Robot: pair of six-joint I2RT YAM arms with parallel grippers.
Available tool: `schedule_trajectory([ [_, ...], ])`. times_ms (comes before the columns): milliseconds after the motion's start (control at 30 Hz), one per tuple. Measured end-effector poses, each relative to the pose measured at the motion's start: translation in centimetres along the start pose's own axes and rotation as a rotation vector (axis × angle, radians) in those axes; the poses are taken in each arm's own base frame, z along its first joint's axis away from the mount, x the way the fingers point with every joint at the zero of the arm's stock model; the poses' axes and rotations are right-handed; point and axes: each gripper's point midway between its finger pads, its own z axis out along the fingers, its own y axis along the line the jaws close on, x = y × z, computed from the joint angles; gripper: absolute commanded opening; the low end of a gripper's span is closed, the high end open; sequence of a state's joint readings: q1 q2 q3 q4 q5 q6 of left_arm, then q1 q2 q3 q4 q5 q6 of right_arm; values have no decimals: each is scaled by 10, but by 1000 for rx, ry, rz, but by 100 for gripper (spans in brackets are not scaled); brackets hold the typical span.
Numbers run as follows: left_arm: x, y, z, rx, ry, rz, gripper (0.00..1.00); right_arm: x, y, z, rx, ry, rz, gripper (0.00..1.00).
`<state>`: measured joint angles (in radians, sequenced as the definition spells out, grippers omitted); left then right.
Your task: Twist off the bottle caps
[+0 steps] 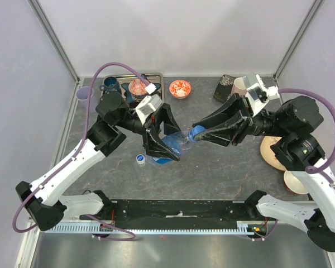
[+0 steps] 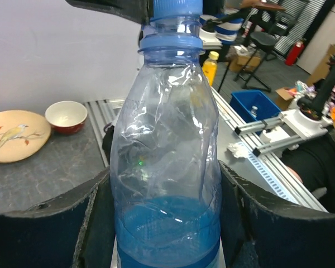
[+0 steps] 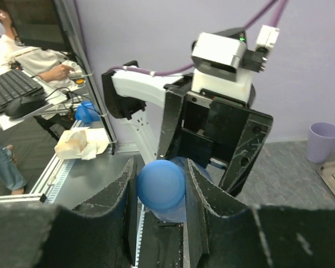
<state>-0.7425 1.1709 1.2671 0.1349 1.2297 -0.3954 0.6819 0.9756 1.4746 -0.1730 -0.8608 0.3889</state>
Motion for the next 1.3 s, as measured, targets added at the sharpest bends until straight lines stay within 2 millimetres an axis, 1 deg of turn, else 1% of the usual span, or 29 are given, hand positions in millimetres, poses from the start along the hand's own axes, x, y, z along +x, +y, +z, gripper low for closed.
schedule_trajectory([
  [100, 2, -5, 0, 48, 8, 7, 34, -3, 10, -1, -47, -5, -16, 0],
  [267, 0, -9, -2, 77, 11, 21, 33, -6, 19, -3, -81, -13, -27, 0],
  [367, -2, 0, -6, 38, -2, 15, 31, -10, 25, -5, -82, -21, -26, 0],
  [400, -3, 4, -9, 15, -9, 13, 32, -13, 23, -6, -53, -32, -29, 0],
  [467, -3, 13, -13, -30, -23, 7, 32, -25, 11, -11, 71, -78, -40, 0],
  [500, -2, 16, -14, -52, -28, -3, 32, -32, -1, -16, 164, -108, -45, 0],
  [567, -3, 22, -18, -116, -43, -11, 34, -46, -31, -30, 378, -169, -40, 0],
  [600, -4, 22, -20, -139, -48, -10, 35, -50, -45, -39, 481, -190, -32, 0],
  [633, -6, 24, -22, -183, -60, 0, 35, -50, -57, -48, 570, -205, -23, 0],
  [667, -9, 24, -26, -231, -74, 14, 35, -48, -75, -60, 683, -217, -9, 0],
  [700, -13, 23, -31, -282, -91, 34, 36, -37, -93, -72, 796, -213, 11, 0],
  [767, -18, 18, -43, -386, -131, 75, 36, 1, -124, -90, 960, -158, 66, 0],
  [800, -22, 13, -50, -443, -158, 105, 37, 31, -140, -99, 1033, -118, 98, 0],
  [867, -30, 4, -66, -545, -213, 162, 37, 109, -167, -116, 1158, 25, 193, 0],
  [900, -32, 1, -73, -589, -235, 180, 37, 154, -178, -125, 1212, 106, 242, 0],
  [933, -34, -4, -79, -622, -257, 202, 37, 197, -184, -136, 1257, 195, 291, 0],
  [967, -38, -10, -86, -655, -281, 225, 37, 245, -189, -147, 1300, 294, 346, 0],
  [1000, -40, -13, -90, -673, -295, 239, 37, 284, -189, -159, 1334, 380, 392, 0],
  [1033, -43, -15, -94, -693, -308, 251, 37, 321, -186, -173, 1366, 469, 437, 0],
  [1067, -44, -15, -97, -711, -316, 257, 37, 349, -181, -185, 1392, 540, 475, 0],
  [1100, -43, -14, -99, -728, -319, 257, 37, 371, -177, -194, 1414, 596, 508, 0],
  [1167, -38, -9, -102, -756, -312, 243, 37, 390, -175, -200, 1434, 642, 541, 0],
  [1300, -23, 1, -107, -799, -291, 207, 37, 401, -187, -190, 1425, 633, 560, 0],
])
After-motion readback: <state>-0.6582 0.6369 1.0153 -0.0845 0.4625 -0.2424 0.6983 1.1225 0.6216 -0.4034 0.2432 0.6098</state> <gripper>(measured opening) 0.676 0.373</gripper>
